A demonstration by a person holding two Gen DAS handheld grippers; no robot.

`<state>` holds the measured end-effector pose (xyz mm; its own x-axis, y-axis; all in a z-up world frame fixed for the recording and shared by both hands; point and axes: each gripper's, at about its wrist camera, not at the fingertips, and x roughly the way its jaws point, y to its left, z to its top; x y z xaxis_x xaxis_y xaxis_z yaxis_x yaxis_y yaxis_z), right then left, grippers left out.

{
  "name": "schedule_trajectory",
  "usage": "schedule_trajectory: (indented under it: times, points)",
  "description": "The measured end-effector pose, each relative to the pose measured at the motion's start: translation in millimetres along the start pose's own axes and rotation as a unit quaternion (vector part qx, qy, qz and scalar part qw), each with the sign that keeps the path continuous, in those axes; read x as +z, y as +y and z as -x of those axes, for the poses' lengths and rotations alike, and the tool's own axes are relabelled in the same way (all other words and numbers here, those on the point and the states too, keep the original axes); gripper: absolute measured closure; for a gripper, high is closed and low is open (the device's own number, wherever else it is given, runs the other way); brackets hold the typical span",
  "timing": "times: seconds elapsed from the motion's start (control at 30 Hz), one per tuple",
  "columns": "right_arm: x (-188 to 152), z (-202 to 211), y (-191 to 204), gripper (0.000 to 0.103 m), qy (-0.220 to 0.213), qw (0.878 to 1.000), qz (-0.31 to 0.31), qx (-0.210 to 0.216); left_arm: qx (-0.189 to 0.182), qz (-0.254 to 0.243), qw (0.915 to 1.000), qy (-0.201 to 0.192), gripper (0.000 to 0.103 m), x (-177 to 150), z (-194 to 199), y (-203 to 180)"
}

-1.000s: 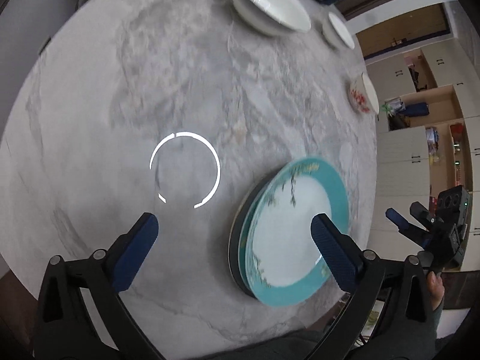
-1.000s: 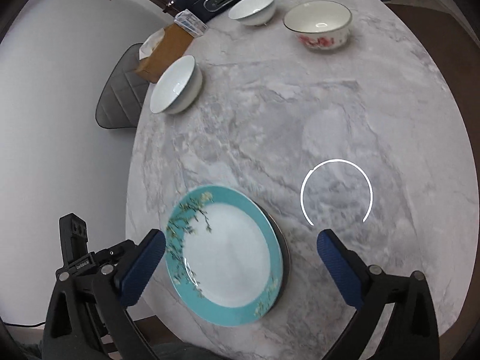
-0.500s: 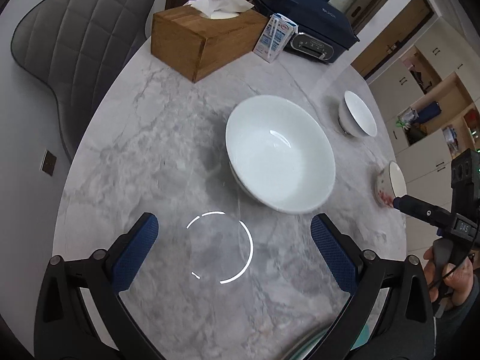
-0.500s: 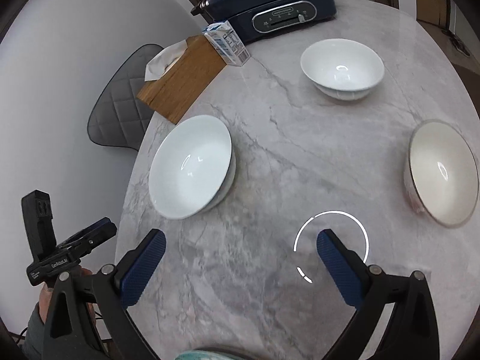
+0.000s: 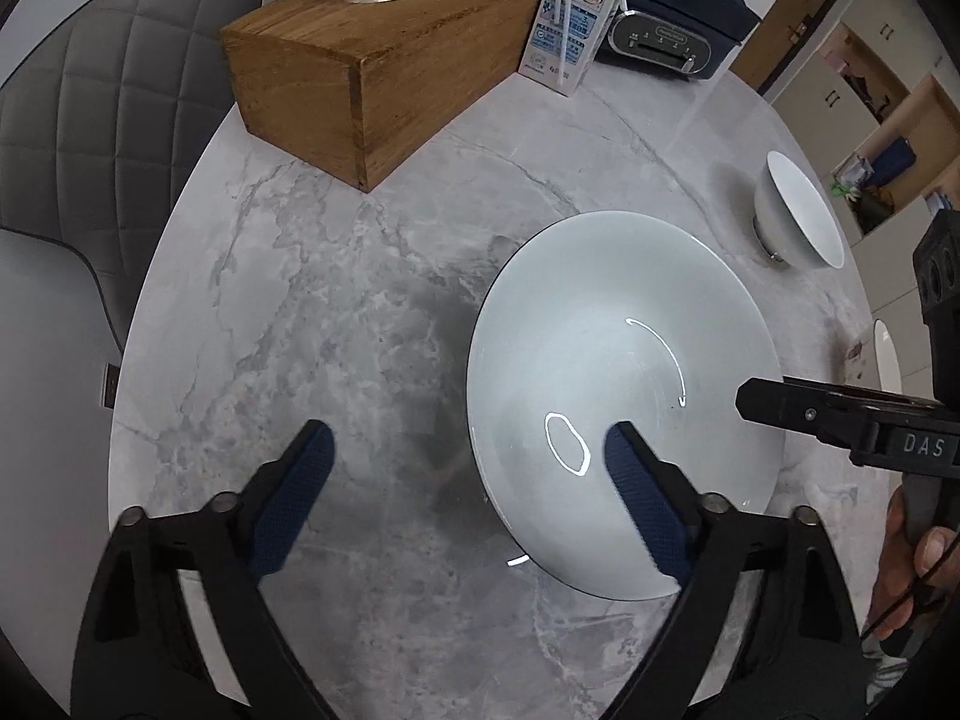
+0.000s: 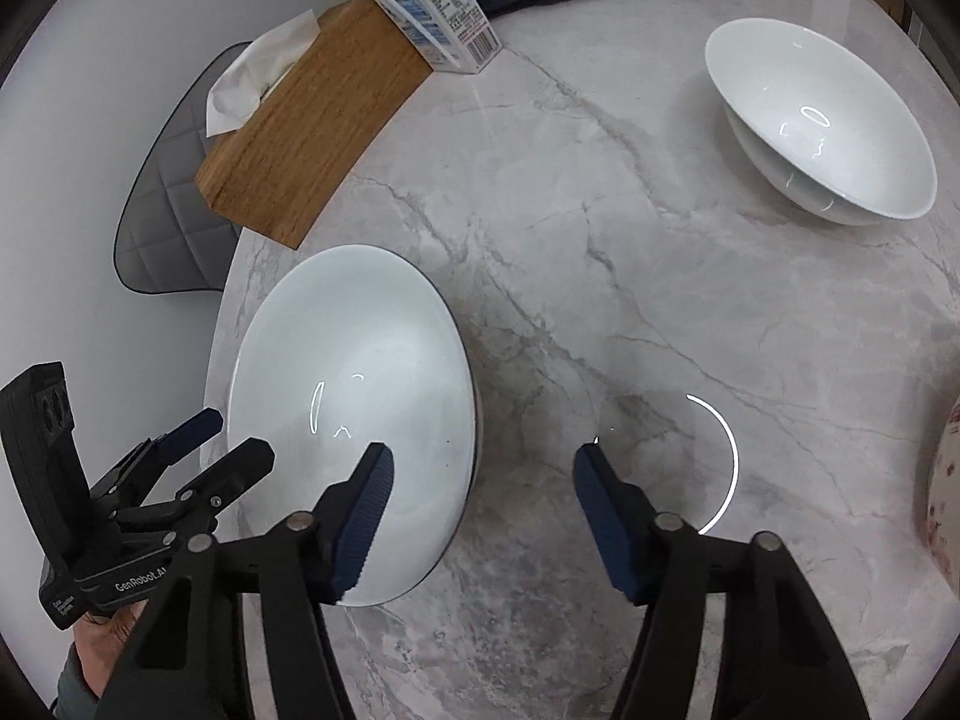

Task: Organize plates and bowls
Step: 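Reach both grippers to the large white bowl and close on its rim, then carry the large white bowl beside the plate stack and open both grippers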

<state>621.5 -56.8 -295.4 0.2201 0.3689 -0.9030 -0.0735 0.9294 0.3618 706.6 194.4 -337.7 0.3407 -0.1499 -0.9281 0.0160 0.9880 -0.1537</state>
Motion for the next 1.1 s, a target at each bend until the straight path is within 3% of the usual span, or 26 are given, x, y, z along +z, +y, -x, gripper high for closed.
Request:
schedule_trajectory:
  times: [0.03, 0.07, 0.1, 0.17, 0.33, 0.6, 0.8, 1.1]
  points:
    - [1, -5, -1, 0.073, 0.007, 1.000, -0.002, 0.002, 0.003, -0.004, 1.0000, 0.001, 0.062, -1, -2, -1]
    - [1, -9, -2, 0.084, 0.014, 1.000, -0.004, 0.011, -0.001, -0.004, 1.0000, 0.006, 0.077, 0, -6, -1]
    - [-1, -12, -3, 0.085, 0.013, 1.000, -0.008, 0.026, -0.007, 0.001, 0.9999, 0.011, 0.087, 0, -9, 0]
    - [-2, -11, 0, 0.091, 0.008, 1.000, -0.004, 0.024, -0.020, 0.011, 0.9996, 0.014, 0.087, -1, -11, 1]
    - [-2, -10, 4, 0.091, 0.004, 1.000, 0.007, 0.017, -0.019, -0.003, 0.9997, 0.018, 0.094, -3, -13, -10]
    - [-23, 18, -4, 0.091, -0.011, 1.000, 0.011, 0.001, -0.027, -0.028, 0.9992, 0.007, 0.093, -17, 9, -41]
    - [-74, 55, -18, 0.091, -0.041, 0.999, 0.025, -0.025, -0.051, -0.060, 0.9969, 0.009, 0.093, -53, 27, -80]
    - [-155, 86, -68, 0.091, -0.054, 0.997, -0.029, -0.044, -0.081, -0.086, 0.9919, 0.045, 0.093, -122, 23, -146]
